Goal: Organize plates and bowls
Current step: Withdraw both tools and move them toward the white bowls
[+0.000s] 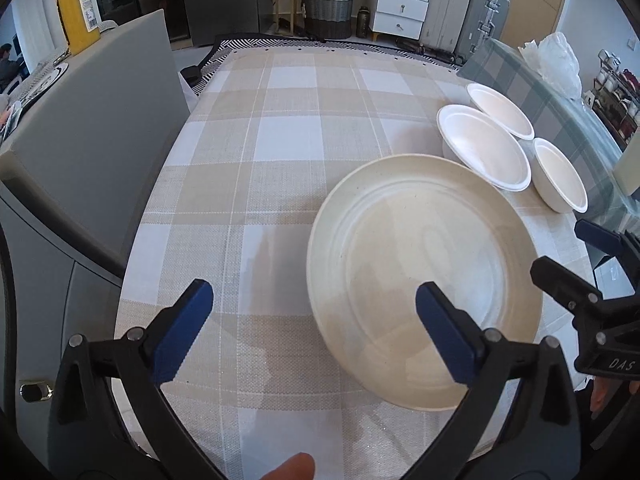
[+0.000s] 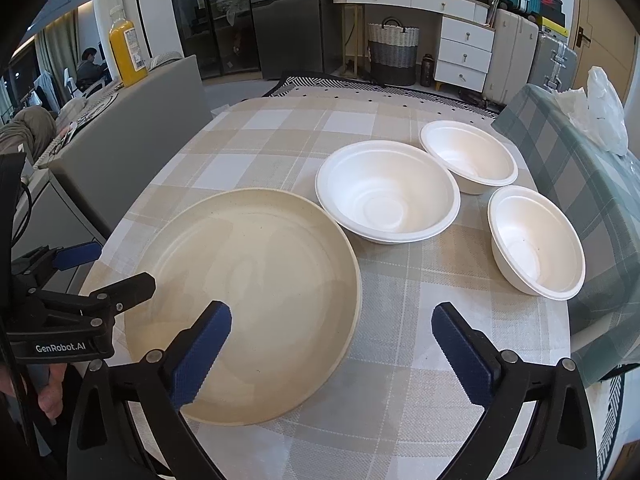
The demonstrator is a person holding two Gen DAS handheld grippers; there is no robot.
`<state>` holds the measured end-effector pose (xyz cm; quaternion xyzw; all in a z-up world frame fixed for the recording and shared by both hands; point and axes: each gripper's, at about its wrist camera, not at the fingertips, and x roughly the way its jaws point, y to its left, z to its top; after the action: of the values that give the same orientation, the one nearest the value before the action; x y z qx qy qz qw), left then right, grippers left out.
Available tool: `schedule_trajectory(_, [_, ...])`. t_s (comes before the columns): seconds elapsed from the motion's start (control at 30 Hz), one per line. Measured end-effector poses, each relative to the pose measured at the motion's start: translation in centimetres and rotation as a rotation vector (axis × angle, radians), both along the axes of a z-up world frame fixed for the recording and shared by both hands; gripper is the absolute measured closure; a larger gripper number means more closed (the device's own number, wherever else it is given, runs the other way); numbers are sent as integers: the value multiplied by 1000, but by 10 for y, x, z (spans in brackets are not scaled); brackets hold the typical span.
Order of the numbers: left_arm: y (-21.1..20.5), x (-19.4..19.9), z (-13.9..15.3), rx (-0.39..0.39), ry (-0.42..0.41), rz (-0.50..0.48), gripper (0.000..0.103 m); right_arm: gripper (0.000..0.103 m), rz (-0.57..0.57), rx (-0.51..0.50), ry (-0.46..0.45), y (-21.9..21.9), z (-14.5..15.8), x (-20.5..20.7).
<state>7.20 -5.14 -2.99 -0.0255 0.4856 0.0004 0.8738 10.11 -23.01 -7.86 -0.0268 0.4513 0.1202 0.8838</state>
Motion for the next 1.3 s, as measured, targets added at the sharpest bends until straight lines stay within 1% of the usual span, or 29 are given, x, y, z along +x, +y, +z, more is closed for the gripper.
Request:
schedule_trajectory(0.33, [-5, 3, 16, 0, -46, -10, 2, 1, -3, 27, -43, -5, 15, -2])
schedule_trajectory(0.47, [-11, 5, 27, 1, -69, -26, 2, 1, -4, 31, -59, -9, 21, -1])
schedule_trajectory(0.63, [-22, 10, 42, 3, -93, -55, 2, 1, -17, 48, -86, -20, 39, 2])
schedule_trajectory(0.77, [-28, 17, 53, -2, -105, -63, 2, 1, -32, 66, -117, -32, 54, 5])
schedule_trajectory(1.03, [-47, 32, 81, 8, -140, -95, 2, 1, -71, 77, -140, -53, 75, 12])
schedule_trajectory(1.3, [-70, 55, 107, -2, -167, -138, 2, 1, -115, 90, -165, -75, 94, 29])
